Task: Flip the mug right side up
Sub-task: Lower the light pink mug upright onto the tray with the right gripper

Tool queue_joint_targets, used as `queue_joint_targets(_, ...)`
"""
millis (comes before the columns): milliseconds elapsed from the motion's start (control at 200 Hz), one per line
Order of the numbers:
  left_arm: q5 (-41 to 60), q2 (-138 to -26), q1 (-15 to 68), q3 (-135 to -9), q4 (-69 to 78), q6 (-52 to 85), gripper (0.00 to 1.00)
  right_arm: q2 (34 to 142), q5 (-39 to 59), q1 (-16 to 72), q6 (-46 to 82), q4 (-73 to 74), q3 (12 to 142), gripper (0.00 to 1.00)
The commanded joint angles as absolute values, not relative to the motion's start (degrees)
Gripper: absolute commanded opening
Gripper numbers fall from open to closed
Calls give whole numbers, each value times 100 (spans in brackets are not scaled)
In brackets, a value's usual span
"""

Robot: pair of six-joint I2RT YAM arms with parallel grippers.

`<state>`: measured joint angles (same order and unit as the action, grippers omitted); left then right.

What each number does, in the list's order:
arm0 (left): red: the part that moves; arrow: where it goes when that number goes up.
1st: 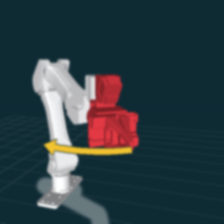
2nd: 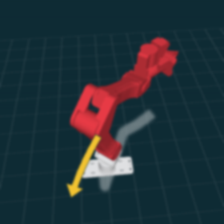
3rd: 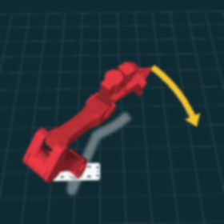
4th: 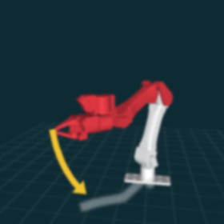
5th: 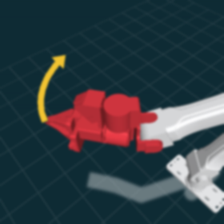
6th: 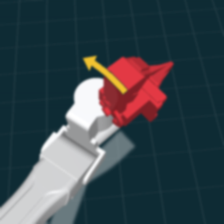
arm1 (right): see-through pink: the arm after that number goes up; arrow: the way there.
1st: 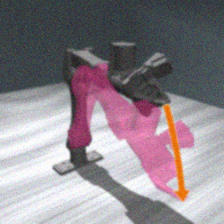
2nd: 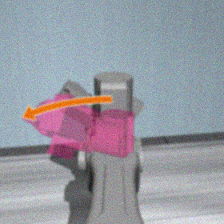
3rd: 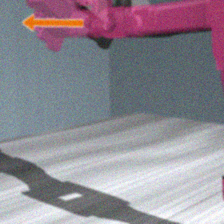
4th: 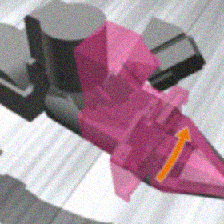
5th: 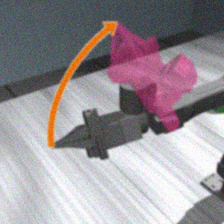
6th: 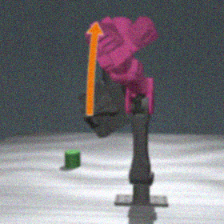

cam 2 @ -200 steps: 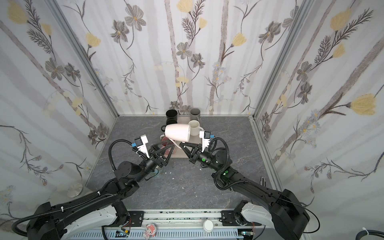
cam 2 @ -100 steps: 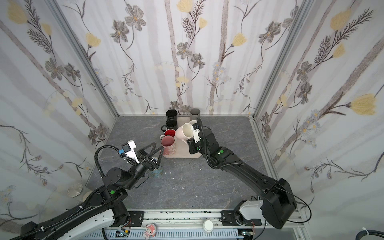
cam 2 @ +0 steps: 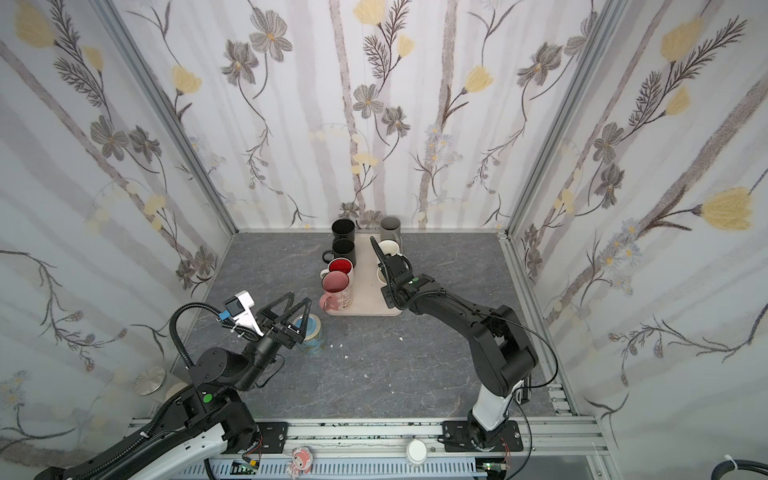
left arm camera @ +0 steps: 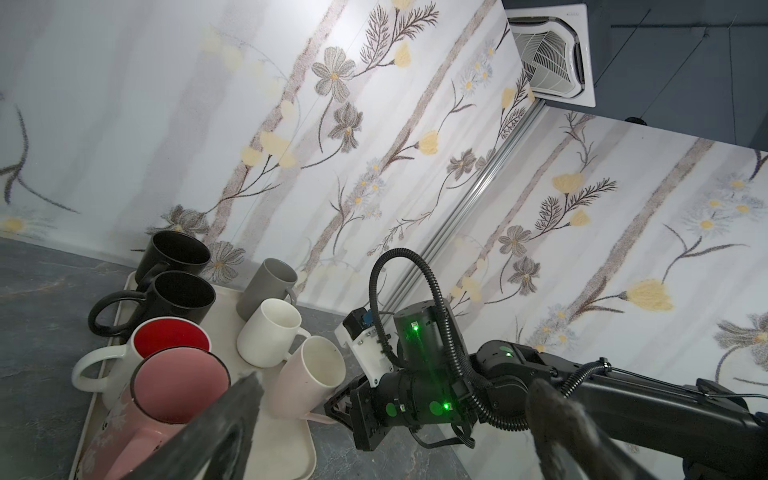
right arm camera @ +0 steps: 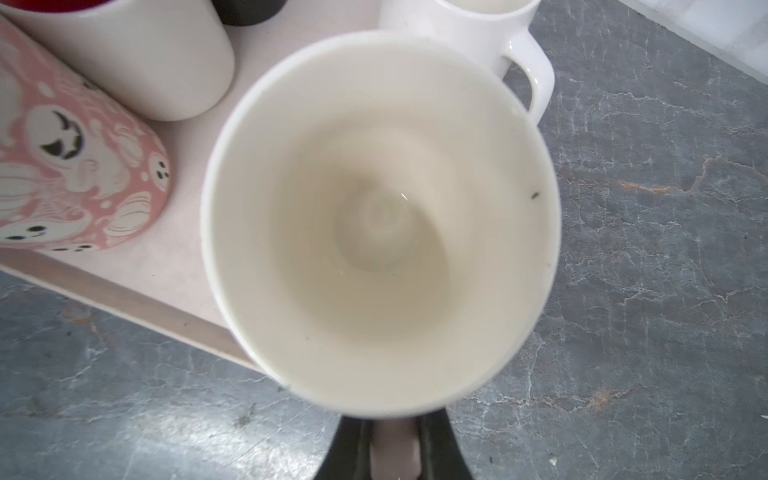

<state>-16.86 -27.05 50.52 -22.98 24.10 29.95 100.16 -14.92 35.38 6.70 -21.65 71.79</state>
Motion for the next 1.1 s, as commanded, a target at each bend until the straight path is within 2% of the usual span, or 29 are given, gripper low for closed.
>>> queue_joint_targets(0, -1821, -2631, 5050, -2281, 2310, 2996, 100, 10198, -1469, 3437, 510, -1688, 7366, 0)
queue_joint_targets(839, -1964, -2461, 5037, -2196, 2083, 3000, 100, 11208, -668, 2873, 229, -2222, 8323, 0)
queue_joint_targets(929, -1947, -2474, 5043, -2191, 2080, 3002, 100, 11247, -681, 2874, 232, -2240, 8341, 6)
queue_joint_targets(1094, -1927, -2470, 5042, -2198, 2058, 3010, 100, 11218, -773, 2874, 277, -2283, 8350, 24)
